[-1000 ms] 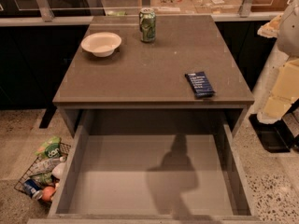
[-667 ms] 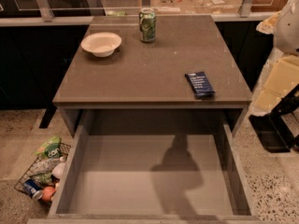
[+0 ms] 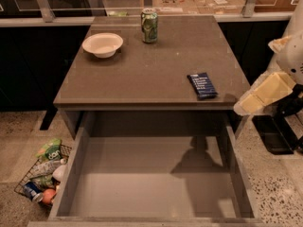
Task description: Place green can into top drawer
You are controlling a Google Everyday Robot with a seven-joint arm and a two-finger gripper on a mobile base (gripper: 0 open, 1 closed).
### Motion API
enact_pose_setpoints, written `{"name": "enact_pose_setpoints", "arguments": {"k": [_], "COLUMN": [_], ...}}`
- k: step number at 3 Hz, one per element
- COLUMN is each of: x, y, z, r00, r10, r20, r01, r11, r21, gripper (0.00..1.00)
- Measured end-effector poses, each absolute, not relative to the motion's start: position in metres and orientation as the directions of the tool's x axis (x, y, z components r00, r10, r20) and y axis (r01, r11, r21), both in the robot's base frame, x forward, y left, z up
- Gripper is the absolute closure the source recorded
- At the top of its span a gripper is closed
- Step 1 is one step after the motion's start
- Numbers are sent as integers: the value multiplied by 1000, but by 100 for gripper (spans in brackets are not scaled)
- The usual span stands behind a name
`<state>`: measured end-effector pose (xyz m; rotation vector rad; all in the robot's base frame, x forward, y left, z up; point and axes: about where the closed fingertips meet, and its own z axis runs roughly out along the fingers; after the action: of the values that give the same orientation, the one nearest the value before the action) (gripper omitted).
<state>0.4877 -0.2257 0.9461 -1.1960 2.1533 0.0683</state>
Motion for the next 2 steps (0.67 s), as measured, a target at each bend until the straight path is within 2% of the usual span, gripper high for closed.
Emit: {"name": "enact_pose_setpoints", "arguments": {"k": [1, 2], "x": [506, 538], "y": [-222, -216], "z": [937, 950], "r00": [-319, -198], "r10": [-599, -466], "r20": [-735, -862], "r01": [-723, -679], "r11": [655, 700], "r21": [-219, -222], "gripper": [0, 0]}}
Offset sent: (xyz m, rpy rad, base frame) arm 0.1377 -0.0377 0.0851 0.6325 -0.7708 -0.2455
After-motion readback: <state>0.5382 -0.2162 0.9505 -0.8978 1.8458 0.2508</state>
